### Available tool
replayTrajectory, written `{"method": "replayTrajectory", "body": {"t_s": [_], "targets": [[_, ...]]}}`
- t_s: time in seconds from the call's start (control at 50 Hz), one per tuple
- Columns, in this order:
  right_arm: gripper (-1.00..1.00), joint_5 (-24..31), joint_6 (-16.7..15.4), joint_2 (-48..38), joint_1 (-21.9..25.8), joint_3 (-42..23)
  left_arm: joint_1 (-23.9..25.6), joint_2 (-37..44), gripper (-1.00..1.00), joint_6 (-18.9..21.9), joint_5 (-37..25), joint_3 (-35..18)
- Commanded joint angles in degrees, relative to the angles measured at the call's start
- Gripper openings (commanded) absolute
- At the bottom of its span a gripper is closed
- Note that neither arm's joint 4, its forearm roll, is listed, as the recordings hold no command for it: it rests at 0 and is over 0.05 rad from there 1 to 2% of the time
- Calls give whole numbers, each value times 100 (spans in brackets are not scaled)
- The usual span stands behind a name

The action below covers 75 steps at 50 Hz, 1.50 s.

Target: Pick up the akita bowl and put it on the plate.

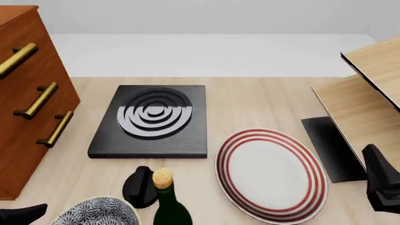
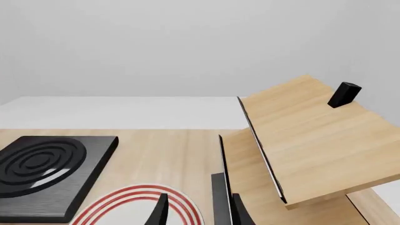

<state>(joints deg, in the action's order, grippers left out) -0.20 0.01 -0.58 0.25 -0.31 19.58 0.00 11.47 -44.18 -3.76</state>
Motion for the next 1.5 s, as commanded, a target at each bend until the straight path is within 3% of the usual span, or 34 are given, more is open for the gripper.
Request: {"method": "replayTrajectory", "body": {"t_s": [0.02,0.4,0.88,1.5], "targets": [[100,0,0,1,1,0,-47,2,100,19,66,345],[100,0,2,-2,0,0,-2,91,100,-18,75,376],[100,0,-1,0,0,0,-10,1084,100,-110,736,376],[100,0,-1,0,0,0,-9,1520,100,-95,1036,376]]}}
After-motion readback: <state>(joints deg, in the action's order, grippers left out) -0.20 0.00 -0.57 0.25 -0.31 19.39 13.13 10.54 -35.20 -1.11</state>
